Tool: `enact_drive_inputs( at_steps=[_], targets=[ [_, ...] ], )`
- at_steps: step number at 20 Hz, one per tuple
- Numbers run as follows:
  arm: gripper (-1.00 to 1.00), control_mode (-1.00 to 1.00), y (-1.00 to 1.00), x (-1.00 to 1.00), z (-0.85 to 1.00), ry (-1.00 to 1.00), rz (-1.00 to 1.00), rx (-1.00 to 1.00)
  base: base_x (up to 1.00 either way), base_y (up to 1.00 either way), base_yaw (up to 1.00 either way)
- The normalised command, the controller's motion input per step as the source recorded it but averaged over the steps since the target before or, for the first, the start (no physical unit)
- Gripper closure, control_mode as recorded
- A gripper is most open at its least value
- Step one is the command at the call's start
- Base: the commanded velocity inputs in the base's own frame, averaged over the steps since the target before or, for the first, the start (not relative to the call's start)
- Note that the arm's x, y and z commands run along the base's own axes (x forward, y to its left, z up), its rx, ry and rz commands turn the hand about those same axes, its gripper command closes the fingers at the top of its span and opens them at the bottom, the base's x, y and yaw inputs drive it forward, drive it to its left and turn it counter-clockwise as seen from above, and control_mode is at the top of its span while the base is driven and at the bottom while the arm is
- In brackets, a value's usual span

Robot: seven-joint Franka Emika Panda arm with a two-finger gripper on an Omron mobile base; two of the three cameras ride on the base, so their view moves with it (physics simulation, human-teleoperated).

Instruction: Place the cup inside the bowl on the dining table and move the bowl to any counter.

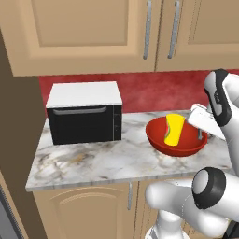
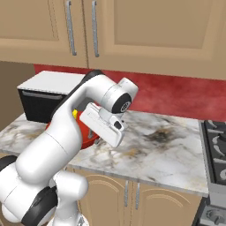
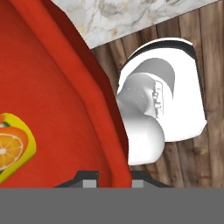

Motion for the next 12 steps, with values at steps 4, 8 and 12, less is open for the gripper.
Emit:
enact_drive_inputs(
  at_steps=[4, 8, 12],
  targets=[
    [1.00, -1.00, 0.00, 0.00, 0.00, 0.00, 0.00, 0.00, 0.00, 0.00, 0.00],
    [1.00, -1.00, 0.00, 0.00, 0.00, 0.00, 0.00, 0.00, 0.00, 0.00, 0.00],
    [1.00, -1.00, 0.00, 0.00, -0.14, 0.00, 0.00, 0.02, 0.00, 0.00, 0.00]
  ],
)
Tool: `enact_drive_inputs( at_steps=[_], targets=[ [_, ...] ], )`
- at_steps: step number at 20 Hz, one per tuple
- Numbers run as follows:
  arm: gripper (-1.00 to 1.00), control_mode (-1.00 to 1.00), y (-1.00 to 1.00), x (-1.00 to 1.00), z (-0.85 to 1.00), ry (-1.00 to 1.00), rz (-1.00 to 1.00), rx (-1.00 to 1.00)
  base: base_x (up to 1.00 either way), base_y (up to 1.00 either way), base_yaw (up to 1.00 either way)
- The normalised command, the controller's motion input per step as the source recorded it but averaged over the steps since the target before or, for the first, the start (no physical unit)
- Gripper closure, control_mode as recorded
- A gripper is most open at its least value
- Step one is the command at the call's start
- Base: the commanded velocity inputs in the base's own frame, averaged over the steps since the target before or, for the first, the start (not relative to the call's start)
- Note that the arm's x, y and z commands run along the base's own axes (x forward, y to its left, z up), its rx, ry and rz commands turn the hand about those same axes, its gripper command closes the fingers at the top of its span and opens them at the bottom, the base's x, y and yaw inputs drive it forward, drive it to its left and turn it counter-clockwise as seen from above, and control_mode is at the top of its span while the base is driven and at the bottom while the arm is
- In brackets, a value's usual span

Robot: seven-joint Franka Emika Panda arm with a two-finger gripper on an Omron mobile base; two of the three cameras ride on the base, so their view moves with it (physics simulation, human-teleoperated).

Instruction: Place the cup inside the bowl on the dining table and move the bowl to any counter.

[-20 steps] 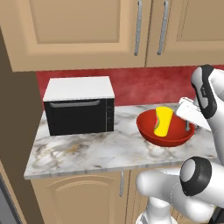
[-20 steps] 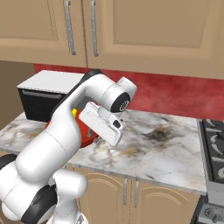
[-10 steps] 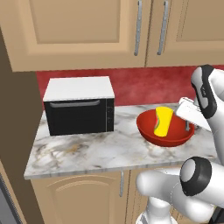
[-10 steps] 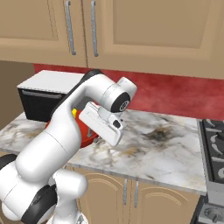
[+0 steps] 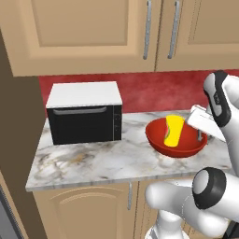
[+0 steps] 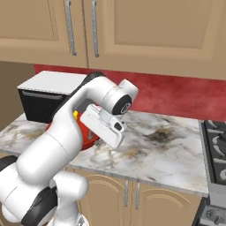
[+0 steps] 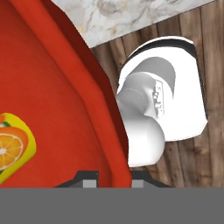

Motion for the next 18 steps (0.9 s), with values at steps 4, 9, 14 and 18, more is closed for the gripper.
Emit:
enact_drive_inputs(
  at_steps=[4, 9, 14, 18],
  targets=[
    [1.00, -1.00, 0.00, 0.00, -0.29, -0.03, 0.00, 0.06, 0.00, 0.00, 0.00],
    [1.00, -1.00, 0.00, 0.00, -0.24, -0.02, 0.00, 0.06, 0.00, 0.00, 0.00],
    [1.00, -1.00, 0.00, 0.00, -0.17, -0.02, 0.00, 0.05, 0.00, 0.00, 0.00],
    [1.00, -1.00, 0.00, 0.00, -0.15, -0.02, 0.00, 0.03, 0.00, 0.00, 0.00]
  ],
)
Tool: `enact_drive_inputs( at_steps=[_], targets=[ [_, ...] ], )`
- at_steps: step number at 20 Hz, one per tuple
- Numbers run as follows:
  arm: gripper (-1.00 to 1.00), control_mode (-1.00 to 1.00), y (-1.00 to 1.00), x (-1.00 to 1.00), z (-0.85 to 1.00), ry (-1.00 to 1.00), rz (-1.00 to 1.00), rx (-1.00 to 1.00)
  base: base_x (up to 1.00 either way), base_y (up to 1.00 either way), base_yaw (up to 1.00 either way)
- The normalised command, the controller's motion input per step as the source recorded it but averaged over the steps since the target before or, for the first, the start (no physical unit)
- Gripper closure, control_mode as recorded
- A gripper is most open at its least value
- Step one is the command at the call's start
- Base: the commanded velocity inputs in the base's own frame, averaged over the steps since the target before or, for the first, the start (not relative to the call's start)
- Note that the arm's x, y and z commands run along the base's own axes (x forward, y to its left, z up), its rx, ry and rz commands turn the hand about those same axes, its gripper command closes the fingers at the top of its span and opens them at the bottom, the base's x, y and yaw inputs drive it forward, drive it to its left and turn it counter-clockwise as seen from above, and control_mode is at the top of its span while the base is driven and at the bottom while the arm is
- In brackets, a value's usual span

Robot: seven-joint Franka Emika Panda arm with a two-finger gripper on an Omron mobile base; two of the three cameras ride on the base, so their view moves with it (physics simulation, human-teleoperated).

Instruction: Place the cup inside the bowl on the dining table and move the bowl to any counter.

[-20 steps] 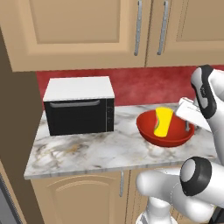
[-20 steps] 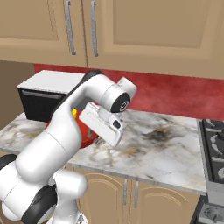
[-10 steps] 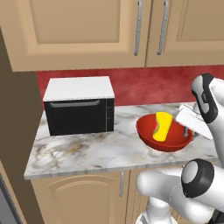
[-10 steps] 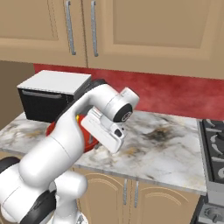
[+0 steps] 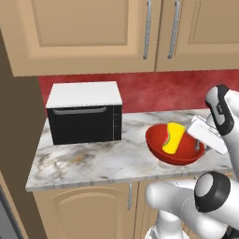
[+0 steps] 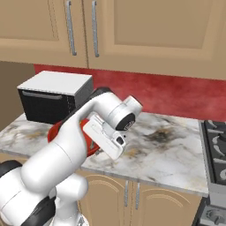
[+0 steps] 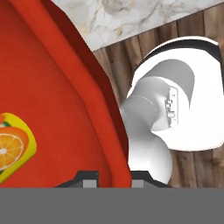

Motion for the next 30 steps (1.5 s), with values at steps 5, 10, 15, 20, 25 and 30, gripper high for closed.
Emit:
enact_drive_inputs(
  at_steps=[5, 10, 15, 20, 25, 30],
  targets=[
    [1.00, -1.00, -0.01, 0.04, -0.07, -0.03, 0.00, 0.00, 0.00, 0.00, 0.00],
    [1.00, -1.00, -0.02, 0.13, 0.00, -0.02, 0.00, 0.00, 0.00, 0.00, 0.00],
    [1.00, -1.00, -0.07, 0.18, 0.00, 0.00, 0.00, 0.00, 0.00, 0.00, 0.00],
    [1.00, -1.00, -0.16, 0.25, -0.03, 0.01, 0.00, -0.03, 0.00, 0.00, 0.00],
    [1.00, -1.00, -0.26, 0.29, -0.09, 0.00, 0.00, -0.02, 0.00, 0.00, 0.00],
    [1.00, -1.00, -0.25, 0.13, -0.13, 0.00, 0.00, 0.00, 0.00, 0.00, 0.00]
  ],
)
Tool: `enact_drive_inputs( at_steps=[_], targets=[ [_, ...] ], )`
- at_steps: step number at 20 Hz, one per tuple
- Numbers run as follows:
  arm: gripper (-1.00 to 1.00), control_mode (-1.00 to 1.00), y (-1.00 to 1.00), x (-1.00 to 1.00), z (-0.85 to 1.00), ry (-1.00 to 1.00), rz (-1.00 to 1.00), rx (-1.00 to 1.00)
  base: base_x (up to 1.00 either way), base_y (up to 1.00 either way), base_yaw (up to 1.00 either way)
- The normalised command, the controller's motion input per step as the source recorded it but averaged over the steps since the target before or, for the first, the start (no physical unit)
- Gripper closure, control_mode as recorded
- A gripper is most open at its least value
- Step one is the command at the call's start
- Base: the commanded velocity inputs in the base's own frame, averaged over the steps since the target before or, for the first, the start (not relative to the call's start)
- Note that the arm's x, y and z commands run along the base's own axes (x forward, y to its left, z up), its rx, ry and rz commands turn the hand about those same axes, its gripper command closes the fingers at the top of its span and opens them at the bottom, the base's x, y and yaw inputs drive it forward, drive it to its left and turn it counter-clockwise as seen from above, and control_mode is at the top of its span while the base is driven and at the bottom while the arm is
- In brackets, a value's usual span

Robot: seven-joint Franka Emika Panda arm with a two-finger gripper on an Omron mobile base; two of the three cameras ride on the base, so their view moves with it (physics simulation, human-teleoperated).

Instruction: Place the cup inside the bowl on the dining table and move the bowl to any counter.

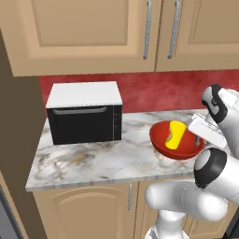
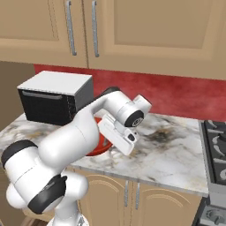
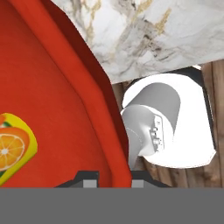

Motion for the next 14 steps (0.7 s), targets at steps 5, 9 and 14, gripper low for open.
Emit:
enact_drive_inputs(
  at_steps=[5, 9, 14],
  targets=[
    [1.00, -1.00, -0.16, 0.10, -0.12, 0.00, 0.00, 0.00, 0.00, 0.00, 0.00],
    [1.00, -1.00, -0.16, 0.10, -0.12, 0.00, 0.00, 0.00, 0.00, 0.00, 0.00],
    [1.00, -1.00, -0.11, 0.15, -0.22, 0.00, 0.00, 0.00, 0.00, 0.00, 0.00]
  ],
)
